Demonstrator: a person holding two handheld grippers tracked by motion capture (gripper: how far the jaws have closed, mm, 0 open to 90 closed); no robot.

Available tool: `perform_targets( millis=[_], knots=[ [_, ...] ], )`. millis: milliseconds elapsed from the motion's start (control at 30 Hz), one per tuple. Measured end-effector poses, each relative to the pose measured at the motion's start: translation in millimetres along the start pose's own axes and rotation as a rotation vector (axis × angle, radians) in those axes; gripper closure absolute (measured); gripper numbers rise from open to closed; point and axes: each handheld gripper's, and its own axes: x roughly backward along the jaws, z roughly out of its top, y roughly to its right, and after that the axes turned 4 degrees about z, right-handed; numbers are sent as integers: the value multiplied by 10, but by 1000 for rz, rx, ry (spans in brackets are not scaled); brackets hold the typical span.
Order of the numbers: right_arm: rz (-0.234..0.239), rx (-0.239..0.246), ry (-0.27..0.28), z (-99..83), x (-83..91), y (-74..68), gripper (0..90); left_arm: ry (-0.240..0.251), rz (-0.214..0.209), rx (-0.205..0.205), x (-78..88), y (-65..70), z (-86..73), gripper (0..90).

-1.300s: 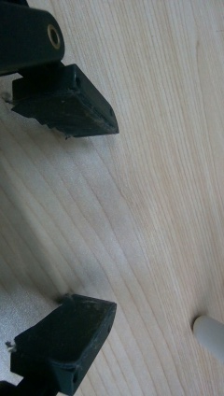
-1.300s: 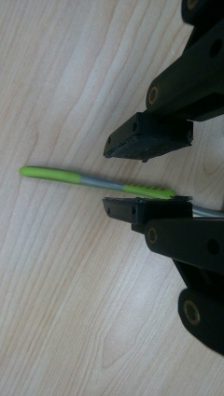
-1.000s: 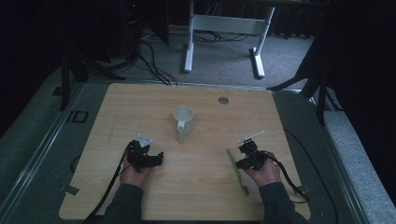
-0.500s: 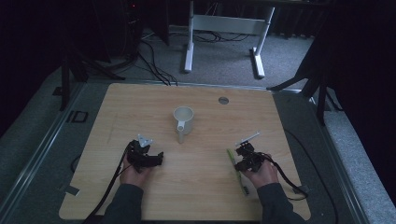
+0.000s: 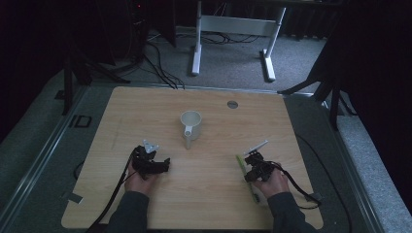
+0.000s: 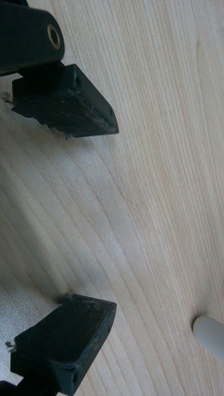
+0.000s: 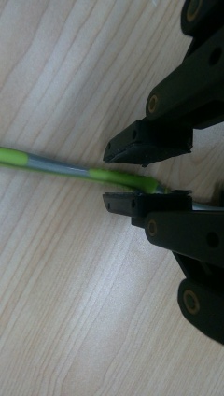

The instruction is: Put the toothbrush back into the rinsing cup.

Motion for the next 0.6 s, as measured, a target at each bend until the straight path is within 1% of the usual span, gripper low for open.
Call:
perform_targets(
  millis=[267,433,600],
  knots=[
    [3,14,-31,-3,-50,-36,753,0,0,-1,0,1,0,140],
    [1,14,-36,-3,-51,-41,767,0,0,0,0,2,0,139],
    [-20,25,-41,0,-55,-65,786,0,0,-1,0,1,0,140]
  ],
)
